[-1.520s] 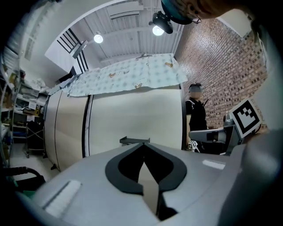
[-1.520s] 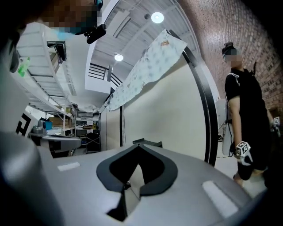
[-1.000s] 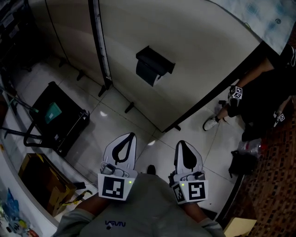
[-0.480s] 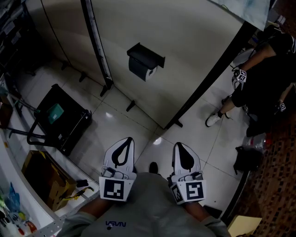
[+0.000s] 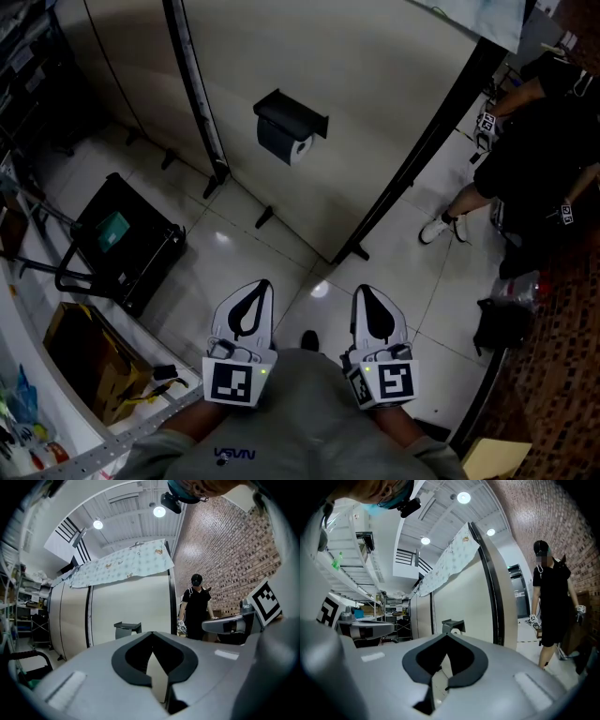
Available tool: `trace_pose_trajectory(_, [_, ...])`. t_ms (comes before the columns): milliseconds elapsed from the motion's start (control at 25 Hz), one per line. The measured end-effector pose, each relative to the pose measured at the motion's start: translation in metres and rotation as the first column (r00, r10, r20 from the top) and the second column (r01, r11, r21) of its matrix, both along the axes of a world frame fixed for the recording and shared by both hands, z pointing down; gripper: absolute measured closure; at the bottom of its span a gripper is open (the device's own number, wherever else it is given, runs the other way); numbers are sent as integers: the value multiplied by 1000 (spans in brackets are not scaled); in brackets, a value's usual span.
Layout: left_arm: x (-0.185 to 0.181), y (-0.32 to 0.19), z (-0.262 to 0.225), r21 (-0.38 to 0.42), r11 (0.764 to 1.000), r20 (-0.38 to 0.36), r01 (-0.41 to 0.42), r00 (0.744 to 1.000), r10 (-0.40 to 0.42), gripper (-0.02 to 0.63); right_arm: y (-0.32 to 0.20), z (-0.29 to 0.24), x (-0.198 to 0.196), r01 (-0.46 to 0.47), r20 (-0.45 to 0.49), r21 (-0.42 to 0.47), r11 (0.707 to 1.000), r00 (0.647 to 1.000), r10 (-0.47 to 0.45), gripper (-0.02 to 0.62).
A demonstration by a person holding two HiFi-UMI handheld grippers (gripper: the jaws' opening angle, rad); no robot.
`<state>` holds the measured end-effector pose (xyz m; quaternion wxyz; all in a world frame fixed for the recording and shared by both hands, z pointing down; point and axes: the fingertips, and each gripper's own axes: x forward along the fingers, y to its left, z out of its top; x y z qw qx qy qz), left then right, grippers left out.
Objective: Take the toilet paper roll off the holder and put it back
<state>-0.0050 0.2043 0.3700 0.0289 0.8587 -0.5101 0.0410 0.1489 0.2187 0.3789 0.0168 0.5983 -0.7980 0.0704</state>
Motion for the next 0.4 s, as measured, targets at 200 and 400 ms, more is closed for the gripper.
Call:
trace_pose_trajectory(200, [-2,-2,1,-3,1000,-1,6,1000,-6,598,-2,3,-1,1,-2,-7,1000,1000,-1,595])
trace_pose_trajectory(400, [-5,-3,1,-2,1000,-5,8,1000,-8,598,-5,3,-3,-2,-4,-4,1000,1000,2,595])
